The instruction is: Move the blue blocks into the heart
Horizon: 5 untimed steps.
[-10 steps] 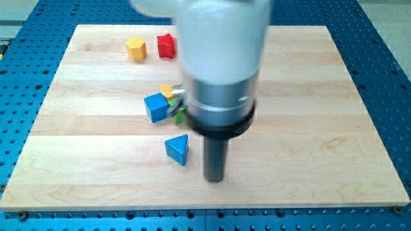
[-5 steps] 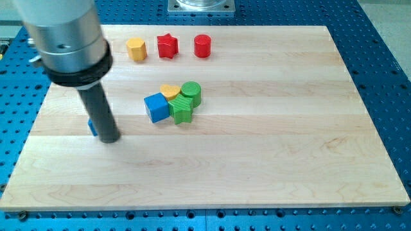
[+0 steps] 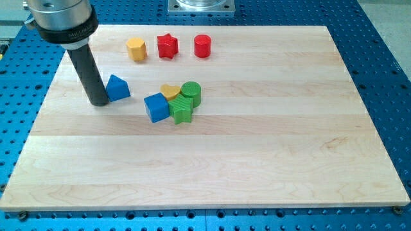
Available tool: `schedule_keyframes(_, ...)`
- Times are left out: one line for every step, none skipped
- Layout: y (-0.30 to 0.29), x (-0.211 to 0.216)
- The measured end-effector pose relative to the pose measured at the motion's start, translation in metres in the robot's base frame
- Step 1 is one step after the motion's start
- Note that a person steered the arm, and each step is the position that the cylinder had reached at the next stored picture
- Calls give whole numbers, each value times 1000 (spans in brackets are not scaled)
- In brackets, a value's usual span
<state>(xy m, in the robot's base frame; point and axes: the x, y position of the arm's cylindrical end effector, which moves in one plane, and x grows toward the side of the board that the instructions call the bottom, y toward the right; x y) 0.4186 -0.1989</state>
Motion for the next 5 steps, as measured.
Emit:
schedule_keyframes(-2, -13)
schedule_keyframes(46, -15)
schedule_keyframes(51, -43)
schedule_keyframes(81, -45)
schedule_keyframes(89, -45)
